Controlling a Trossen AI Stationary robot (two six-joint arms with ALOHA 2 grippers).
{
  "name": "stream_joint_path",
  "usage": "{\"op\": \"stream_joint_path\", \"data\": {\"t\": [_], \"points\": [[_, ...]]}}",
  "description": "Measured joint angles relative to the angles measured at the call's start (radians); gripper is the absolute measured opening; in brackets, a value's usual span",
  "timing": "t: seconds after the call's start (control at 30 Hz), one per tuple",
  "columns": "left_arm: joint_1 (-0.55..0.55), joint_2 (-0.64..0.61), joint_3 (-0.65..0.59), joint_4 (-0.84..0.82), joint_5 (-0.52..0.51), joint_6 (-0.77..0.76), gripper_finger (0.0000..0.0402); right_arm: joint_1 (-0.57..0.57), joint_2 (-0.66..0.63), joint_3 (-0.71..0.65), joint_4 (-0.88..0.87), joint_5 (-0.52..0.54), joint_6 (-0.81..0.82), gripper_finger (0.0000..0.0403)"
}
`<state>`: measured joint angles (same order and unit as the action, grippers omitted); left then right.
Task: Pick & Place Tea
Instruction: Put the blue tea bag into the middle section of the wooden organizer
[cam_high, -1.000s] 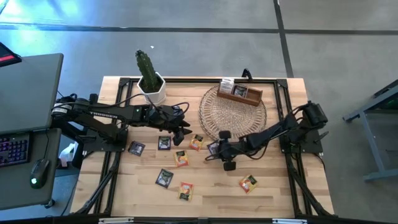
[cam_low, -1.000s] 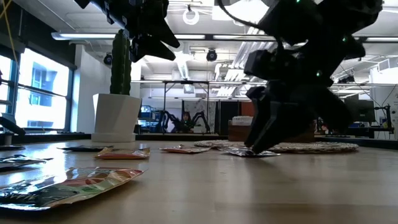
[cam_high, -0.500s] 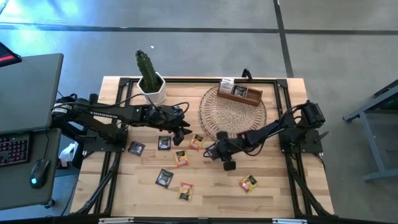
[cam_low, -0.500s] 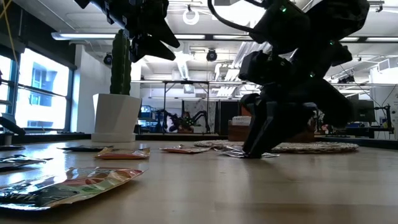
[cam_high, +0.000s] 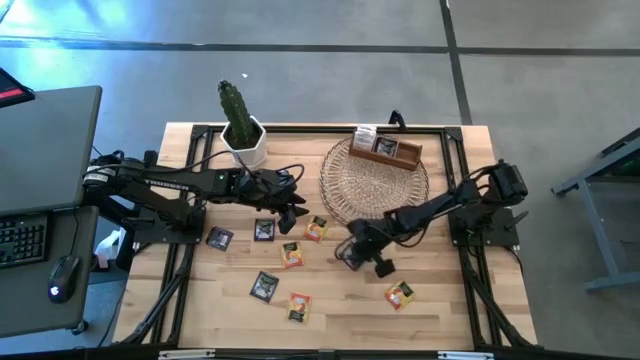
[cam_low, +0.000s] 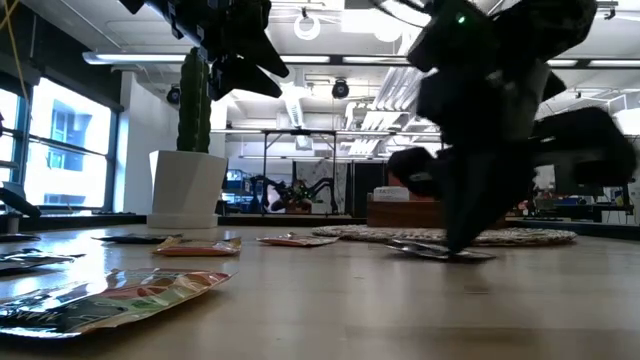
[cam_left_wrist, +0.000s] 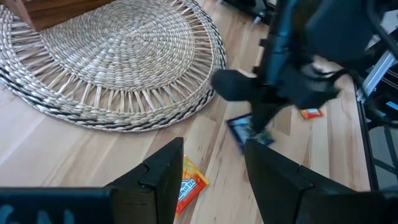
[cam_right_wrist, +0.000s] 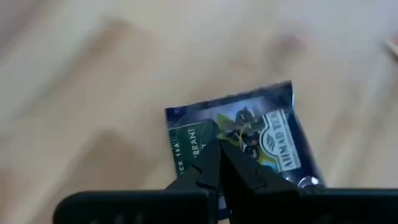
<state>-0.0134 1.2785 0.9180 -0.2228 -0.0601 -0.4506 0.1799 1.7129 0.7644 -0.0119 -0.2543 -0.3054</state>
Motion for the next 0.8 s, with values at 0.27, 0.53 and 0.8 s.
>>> {"op": "stream_joint_path", "data": {"t": [0.27,0.53,0.8], "points": [[0.0,0.0,0.0,-0.005,0.0,-0.003,0.017,0.087,-0.103,0.003,0.006,-0.077,-0.228,0.0002],[0.0,0.0,0.0,-0.013,0.026,-0.006,0.017,0.139,-0.143,0.005,-0.007,0.133,0.099,0.0044],[0.0,0.0,0.0,-0.014,0.029,-0.006,0.017,0.215,-0.064,0.005,-0.077,0.156,0.17,0.0107]]}}
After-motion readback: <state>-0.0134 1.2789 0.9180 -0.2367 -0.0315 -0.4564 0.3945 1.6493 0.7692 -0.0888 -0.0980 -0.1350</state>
